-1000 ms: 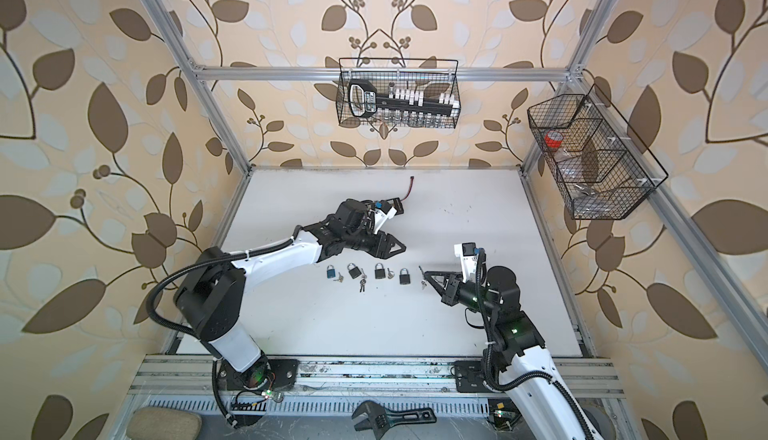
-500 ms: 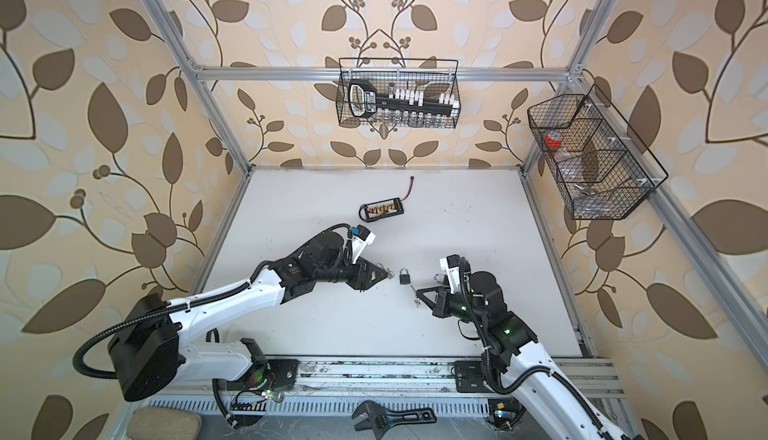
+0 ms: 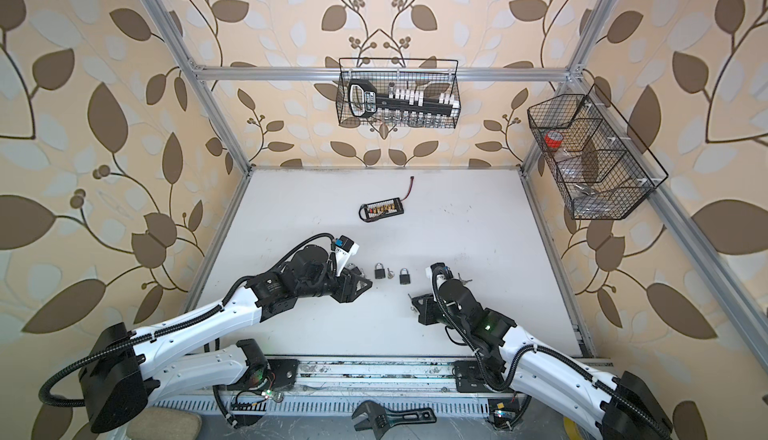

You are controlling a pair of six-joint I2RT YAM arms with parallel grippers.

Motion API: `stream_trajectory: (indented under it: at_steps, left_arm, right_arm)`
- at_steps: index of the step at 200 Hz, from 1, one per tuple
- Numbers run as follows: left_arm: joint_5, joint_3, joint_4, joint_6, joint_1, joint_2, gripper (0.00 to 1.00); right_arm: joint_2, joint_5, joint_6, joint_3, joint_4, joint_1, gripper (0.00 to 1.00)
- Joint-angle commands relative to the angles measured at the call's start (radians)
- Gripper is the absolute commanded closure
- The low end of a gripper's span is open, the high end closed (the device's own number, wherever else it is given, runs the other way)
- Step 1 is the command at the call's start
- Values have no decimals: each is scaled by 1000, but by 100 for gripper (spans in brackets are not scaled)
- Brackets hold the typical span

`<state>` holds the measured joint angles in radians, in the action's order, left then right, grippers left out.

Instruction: Lock with the key

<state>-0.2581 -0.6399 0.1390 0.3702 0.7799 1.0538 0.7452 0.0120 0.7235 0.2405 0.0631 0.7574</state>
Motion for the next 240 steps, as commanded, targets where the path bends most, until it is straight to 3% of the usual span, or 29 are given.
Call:
stream_trajectory:
  at_steps: [1,68,121,240]
  left_arm:
    - [22,-21,13,-17,5,-20,42]
    - [13,-15,7,6,5,-28,41]
    - [16,-8,9,15,5,-45,41]
    - [-21,-11,-21,46,5,-40,39]
  right_arm:
    - [35,-121,-26,28,-64,1,100]
    - [185,-87,-101,53,-124,-62,100]
    - [259,48,-154,66,-190,-219,100]
    - [576,109,-213,166,-317,-252,100]
